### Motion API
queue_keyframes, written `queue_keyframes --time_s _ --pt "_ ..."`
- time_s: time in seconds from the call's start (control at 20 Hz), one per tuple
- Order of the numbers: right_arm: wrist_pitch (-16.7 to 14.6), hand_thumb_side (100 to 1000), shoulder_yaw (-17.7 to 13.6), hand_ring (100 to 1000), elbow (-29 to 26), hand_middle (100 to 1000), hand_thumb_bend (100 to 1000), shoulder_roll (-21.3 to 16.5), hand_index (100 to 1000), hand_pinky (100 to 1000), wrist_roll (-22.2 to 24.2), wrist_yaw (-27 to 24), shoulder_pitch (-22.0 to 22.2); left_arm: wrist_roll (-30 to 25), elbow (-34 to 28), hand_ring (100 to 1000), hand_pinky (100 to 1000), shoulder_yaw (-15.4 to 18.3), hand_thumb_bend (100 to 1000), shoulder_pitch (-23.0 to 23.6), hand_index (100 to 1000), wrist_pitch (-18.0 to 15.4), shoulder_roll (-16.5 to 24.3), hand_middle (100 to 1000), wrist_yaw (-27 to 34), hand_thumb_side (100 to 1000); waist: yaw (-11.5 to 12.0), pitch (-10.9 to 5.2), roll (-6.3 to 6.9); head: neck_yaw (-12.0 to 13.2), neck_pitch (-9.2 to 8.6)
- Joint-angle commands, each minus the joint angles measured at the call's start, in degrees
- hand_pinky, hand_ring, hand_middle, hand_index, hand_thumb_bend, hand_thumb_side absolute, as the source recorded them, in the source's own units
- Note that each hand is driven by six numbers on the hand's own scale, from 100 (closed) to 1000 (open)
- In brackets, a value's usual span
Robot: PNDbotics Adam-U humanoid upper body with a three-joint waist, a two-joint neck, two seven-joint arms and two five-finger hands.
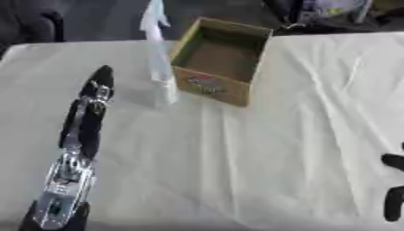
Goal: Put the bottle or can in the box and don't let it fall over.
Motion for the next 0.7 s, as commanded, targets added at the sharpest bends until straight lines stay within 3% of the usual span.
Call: queue_keyframes --time_s 0.05,0.25,0.4,0.7 --pt "-0.64 470 -0.53 1000 -1.36 1000 100 -0.8 950 603 0.17 0.05 -0.12 0.85 -1.67 1000 1000 0.2 168 -0.8 967 0.5 1.52 947 -0.88 799 0.14 -0.94 -0.23 0.01 -0.32" --pt "-0.84 470 -0.44 1000 -1.36 1000 100 -0.84 950 602 0.17 0.16 0.0 3.65 -2.44 1000 1000 -0.32 198 -1.7 968 2.87 3.83 968 -3.61 748 0.18 -0.97 -0.24 0.28 -0.45" --pt "-0.84 470 -0.33 1000 -1.36 1000 100 -0.78 950 602 0.17 0.29 0.04 5.95 -2.96 1000 1000 -1.74 287 -2.97 971 4.83 6.12 986 -5.75 770 0.14 -0.96 -0.24 0.49 -0.57" --pt "-0.65 470 -0.13 1000 -1.36 1000 100 -0.79 949 600 0.17 0.37 0.04 8.38 -0.85 1000 1000 -4.86 448 -5.86 979 6.93 11.03 1000 -8.8 721 -0.01 -1.02 -0.2 0.67 -0.53"
